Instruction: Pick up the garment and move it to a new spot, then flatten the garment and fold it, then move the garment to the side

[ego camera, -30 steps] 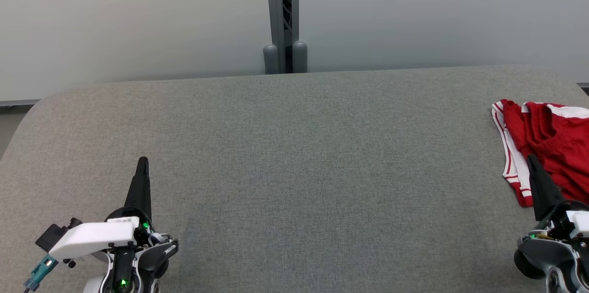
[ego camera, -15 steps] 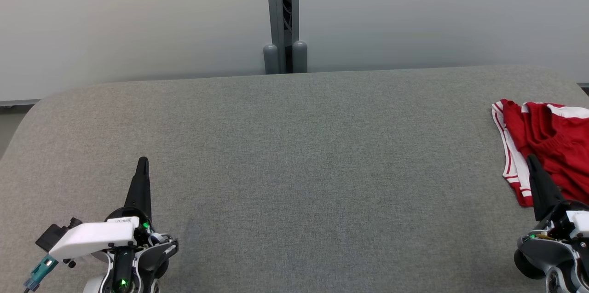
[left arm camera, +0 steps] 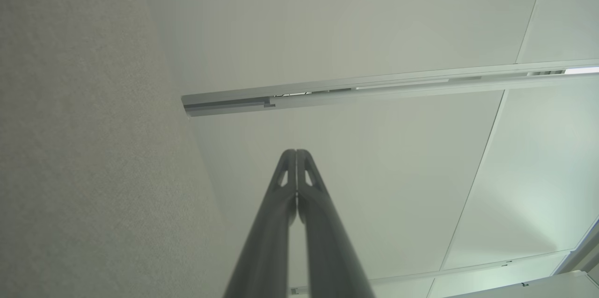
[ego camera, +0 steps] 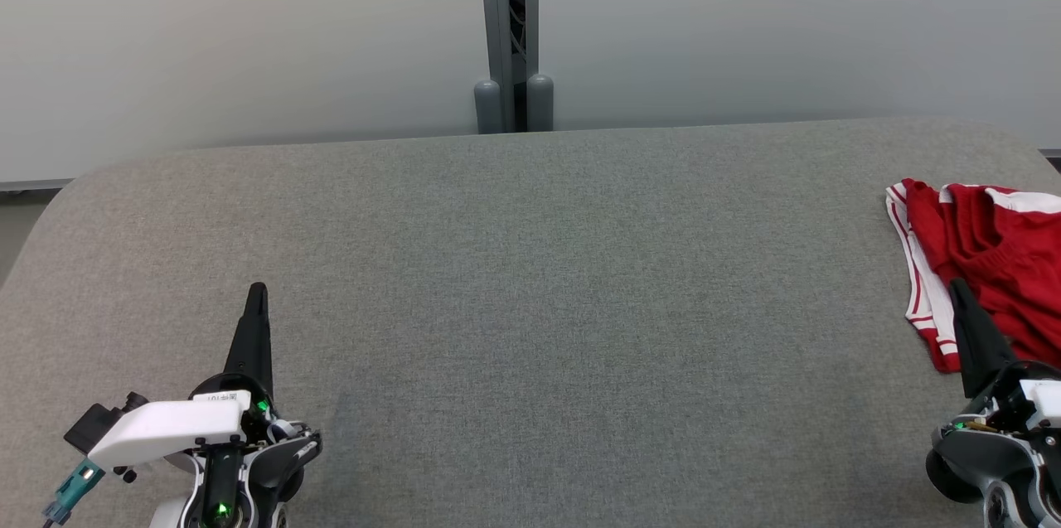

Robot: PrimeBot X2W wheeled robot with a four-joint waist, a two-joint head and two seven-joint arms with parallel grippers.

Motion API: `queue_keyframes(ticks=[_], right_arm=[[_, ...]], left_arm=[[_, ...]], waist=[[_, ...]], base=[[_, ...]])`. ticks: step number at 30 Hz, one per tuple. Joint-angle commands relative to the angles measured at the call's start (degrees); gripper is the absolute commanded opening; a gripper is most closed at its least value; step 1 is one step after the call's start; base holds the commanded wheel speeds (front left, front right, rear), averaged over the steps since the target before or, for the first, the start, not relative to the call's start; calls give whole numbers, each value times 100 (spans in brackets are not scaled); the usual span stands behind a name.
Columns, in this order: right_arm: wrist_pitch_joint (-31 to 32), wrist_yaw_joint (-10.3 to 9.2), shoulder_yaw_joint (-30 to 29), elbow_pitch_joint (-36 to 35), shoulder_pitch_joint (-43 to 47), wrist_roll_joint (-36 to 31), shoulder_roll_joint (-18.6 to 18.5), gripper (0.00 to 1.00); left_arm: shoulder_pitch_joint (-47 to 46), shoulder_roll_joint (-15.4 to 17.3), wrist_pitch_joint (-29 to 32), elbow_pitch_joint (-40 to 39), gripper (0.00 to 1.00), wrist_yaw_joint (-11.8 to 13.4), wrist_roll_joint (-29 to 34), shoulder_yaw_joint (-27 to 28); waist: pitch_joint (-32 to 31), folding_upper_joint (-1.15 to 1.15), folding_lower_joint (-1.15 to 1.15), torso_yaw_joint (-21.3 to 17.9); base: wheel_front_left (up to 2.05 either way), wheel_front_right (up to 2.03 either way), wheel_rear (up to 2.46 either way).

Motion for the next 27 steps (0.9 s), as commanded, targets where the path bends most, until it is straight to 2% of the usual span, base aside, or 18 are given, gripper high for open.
queue_keyframes(ticks=[1,27], right_arm=[[23,0,-12,7,-44,25,-49,0],[22,0,-12,7,-44,25,-49,0]], left_arm=[[-50,36,-1,-3,0,-35,-14,19],[-50,36,-2,-4,0,-35,-14,19]], waist=[[0,0,0,0],[0,0,0,0]], base=[[0,0,0],[0,0,0]])
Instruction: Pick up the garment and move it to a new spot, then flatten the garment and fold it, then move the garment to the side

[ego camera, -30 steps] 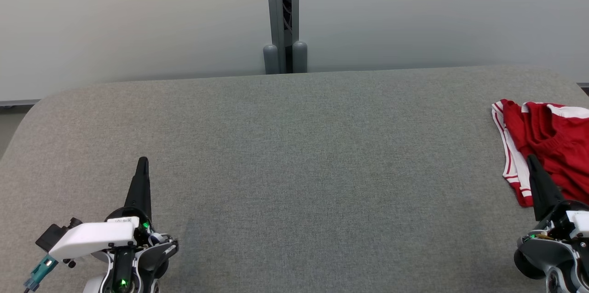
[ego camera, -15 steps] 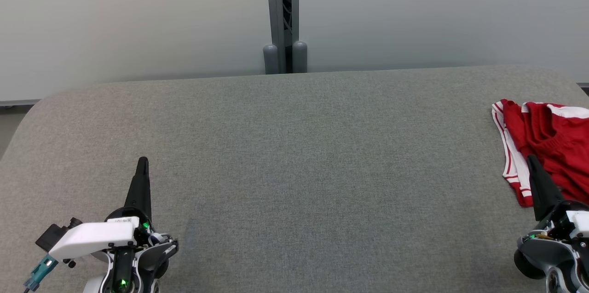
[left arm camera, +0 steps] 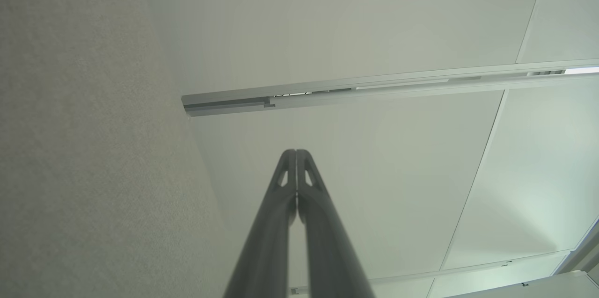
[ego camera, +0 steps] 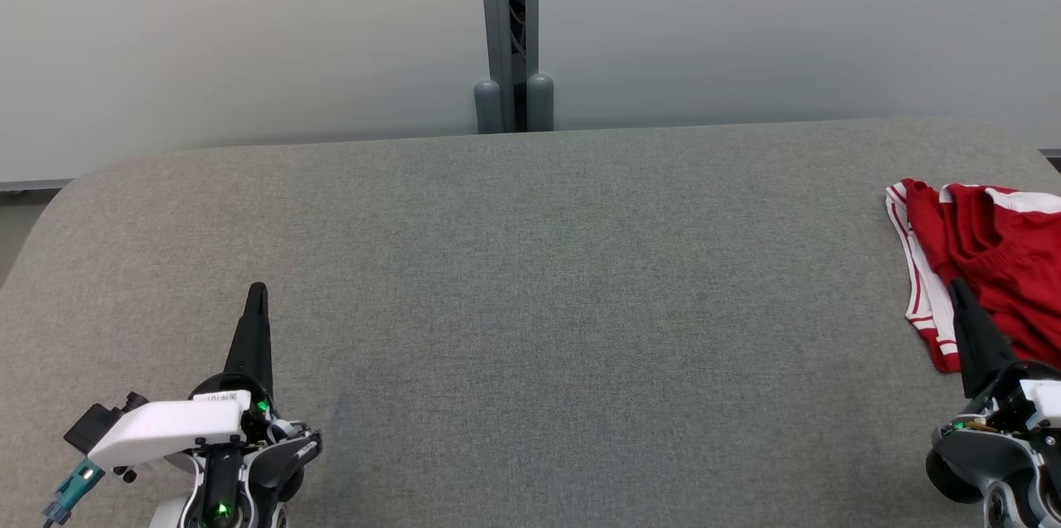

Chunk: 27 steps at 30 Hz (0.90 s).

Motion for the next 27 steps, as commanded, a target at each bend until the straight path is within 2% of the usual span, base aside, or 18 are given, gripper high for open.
queue_keyframes(ticks=[1,27], right_arm=[[22,0,-13,7,-44,25,-49,0],[22,0,-13,7,-44,25,-49,0]], left_arm=[[-50,36,-2,-4,0,-35,-14,19],[-50,36,-2,-5,0,-35,-14,19]], waist=[[0,0,0,0],[0,0,0,0]], base=[[0,0,0],[0,0,0]])
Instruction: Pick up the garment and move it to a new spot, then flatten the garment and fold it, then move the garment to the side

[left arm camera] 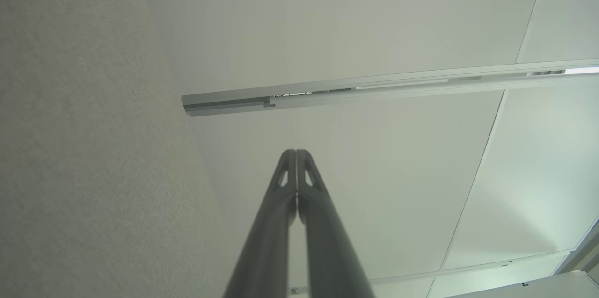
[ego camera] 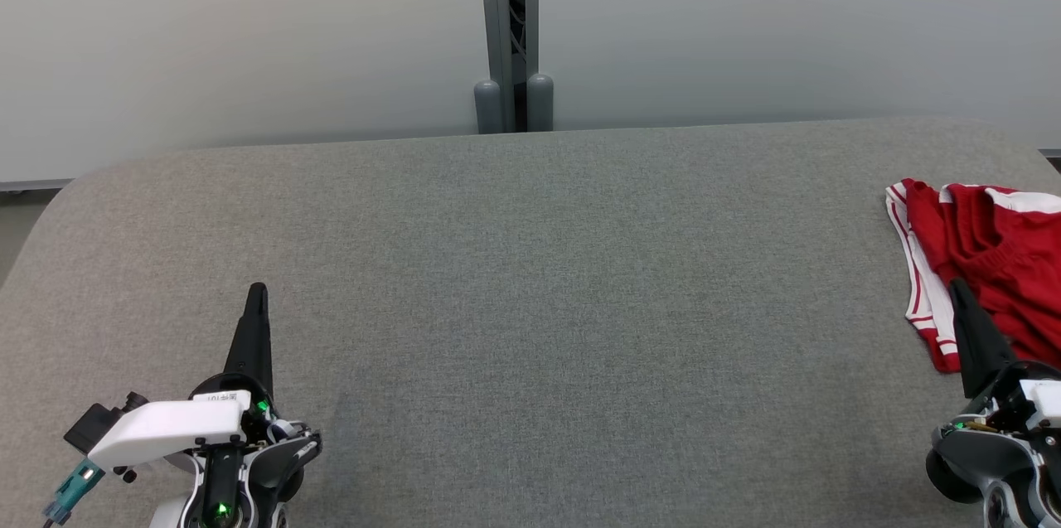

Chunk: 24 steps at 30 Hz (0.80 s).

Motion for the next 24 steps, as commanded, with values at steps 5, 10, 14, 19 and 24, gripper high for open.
queue_keyframes(ticks=[5,10,14,19,24], right_arm=[[22,0,-11,7,-44,25,-49,0],[22,0,-11,7,-44,26,-49,0],[22,0,-12,7,-44,26,-49,0],[22,0,-12,7,-44,26,-49,0],[22,0,-12,7,-44,26,-49,0]], left_arm=[[-50,36,-2,-5,0,-35,-14,17],[-50,36,-2,-5,0,-35,-14,17],[-50,36,-2,-5,0,-35,-14,17],[-50,36,-2,-5,0,-35,-14,17],[-50,36,-2,-5,0,-35,-14,17]], waist=[[0,0,0,0],[0,0,0,0],[0,0,0,0],[0,0,0,0],[0,0,0,0]], base=[[0,0,0],[0,0,0],[0,0,0],[0,0,0],[0,0,0]])
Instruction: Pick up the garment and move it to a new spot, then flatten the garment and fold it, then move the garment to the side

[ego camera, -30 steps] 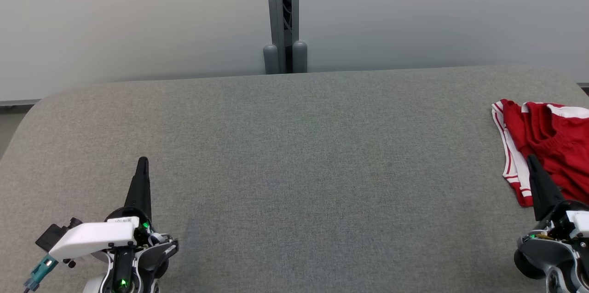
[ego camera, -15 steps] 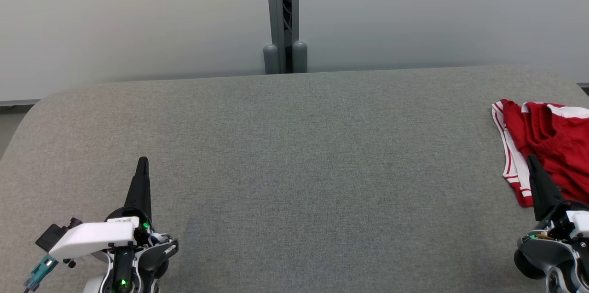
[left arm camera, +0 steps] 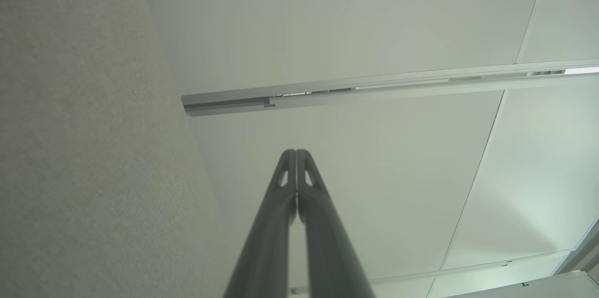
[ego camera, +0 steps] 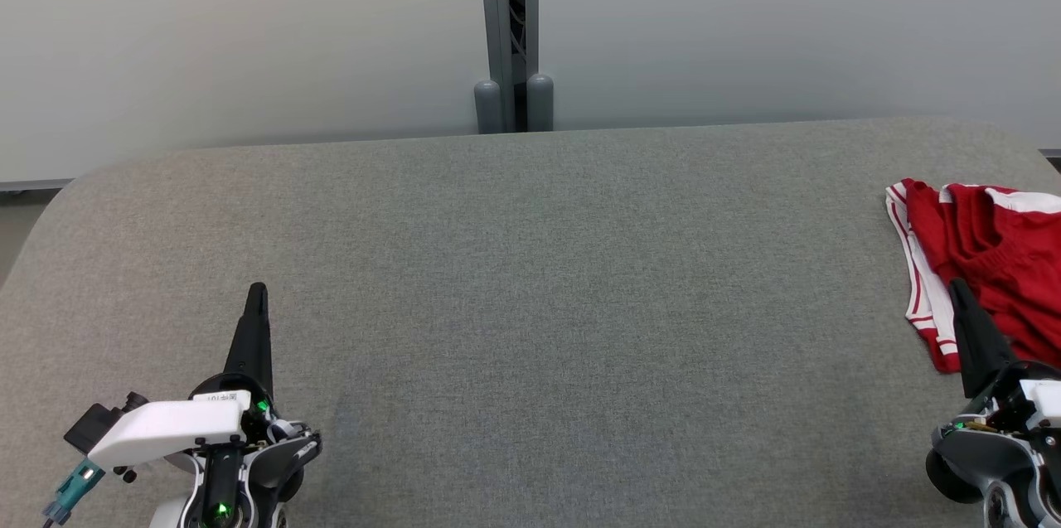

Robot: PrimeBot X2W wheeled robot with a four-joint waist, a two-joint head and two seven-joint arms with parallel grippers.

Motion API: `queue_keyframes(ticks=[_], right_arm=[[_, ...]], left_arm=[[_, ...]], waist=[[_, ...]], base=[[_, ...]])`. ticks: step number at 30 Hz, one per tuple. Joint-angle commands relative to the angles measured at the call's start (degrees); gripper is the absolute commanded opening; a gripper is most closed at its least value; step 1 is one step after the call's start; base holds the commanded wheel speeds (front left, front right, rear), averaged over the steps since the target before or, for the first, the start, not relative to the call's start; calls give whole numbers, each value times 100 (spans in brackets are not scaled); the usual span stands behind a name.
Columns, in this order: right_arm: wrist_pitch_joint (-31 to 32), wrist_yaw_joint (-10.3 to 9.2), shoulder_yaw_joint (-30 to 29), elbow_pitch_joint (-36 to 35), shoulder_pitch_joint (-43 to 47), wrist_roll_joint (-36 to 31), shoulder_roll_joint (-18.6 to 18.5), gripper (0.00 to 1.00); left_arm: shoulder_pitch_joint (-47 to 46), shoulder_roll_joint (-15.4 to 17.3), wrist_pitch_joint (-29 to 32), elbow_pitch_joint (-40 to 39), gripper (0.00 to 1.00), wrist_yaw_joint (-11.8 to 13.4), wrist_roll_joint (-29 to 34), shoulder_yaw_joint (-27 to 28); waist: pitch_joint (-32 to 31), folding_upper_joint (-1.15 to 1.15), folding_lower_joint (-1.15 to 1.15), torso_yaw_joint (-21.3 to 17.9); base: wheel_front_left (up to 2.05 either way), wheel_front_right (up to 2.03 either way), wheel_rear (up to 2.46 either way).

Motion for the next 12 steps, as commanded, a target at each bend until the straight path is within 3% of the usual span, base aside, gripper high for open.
queue_keyframes(ticks=[1,12], right_arm=[[22,0,-10,7,-44,26,-49,0],[21,0,-10,7,-44,26,-49,0]], left_arm=[[-50,36,-2,-5,0,-35,-14,17],[-50,36,-2,-5,0,-35,-14,17]], waist=[[0,0,0,0],[0,0,0,0]], base=[[0,0,0],[0,0,0]])
